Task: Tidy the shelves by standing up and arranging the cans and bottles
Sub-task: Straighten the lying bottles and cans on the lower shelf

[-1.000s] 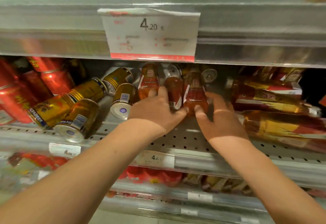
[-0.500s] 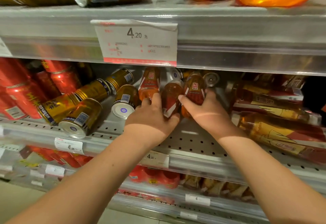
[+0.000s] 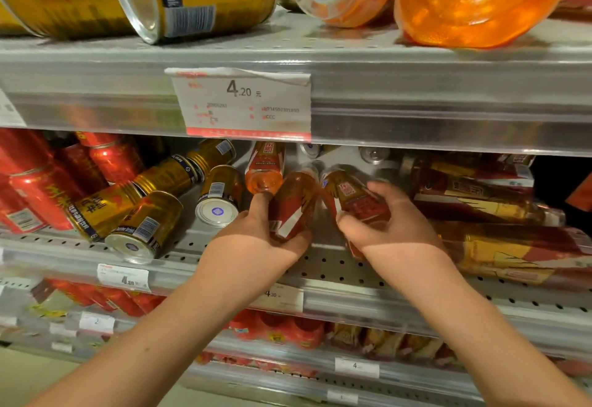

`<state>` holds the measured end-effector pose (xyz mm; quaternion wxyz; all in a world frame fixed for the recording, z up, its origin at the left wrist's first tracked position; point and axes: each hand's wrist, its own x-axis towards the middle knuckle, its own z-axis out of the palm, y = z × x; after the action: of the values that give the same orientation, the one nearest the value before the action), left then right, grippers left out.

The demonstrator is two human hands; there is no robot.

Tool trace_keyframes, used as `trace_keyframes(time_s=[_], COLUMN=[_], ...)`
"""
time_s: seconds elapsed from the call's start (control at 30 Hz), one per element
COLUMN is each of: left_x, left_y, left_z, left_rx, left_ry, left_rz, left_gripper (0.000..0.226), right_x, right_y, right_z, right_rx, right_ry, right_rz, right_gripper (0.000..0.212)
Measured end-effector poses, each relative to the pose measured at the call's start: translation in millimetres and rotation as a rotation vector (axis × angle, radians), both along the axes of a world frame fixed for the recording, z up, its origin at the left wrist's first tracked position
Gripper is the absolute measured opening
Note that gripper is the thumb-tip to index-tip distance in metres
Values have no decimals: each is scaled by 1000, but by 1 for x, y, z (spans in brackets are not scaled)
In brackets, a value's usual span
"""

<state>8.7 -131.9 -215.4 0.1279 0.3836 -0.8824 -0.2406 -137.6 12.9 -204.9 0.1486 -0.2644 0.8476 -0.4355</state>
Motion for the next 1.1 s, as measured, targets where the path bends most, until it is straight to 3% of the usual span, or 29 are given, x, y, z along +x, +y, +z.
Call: trace_keyframes(time_s=[0.1,0.23,0.3,0.43,0.57,0.7,0.9,0.97,1.1], left_x=[-5,-18,-27,-46,-62,-71,-68,-66,-67], left_y=[5,2,2,9,20,21,20,15,-14], left_z=[2,2,3,1,1,4,10,15,28], left_rx=[9,66,102,190,167,120,142,89,-250], left_ry=[0,-25,-9,67,62,1,1,-25,35], left_rz=[-34,-95,-147,-205,-207,-235,-314,-325,-264], left_gripper=[65,70,61,42,50,50,56,55,43], right_x=[18,41,44,45,47,53,47,47,46], right_y=[17,40,44,47,46,42,53,56,58], right_z=[0,-5,-7,-8,-10,-9,-8,-9,-13], right_rx=[33,-7,12,114,209,182,170,129,79], right_ry=[-21,91,154,236,324,432,349,331,321], right_rz=[-6,-55,-72,-139,-155,-130,-96,-94,-103], right_gripper=[73,65,59,71,73,61,60,58,53])
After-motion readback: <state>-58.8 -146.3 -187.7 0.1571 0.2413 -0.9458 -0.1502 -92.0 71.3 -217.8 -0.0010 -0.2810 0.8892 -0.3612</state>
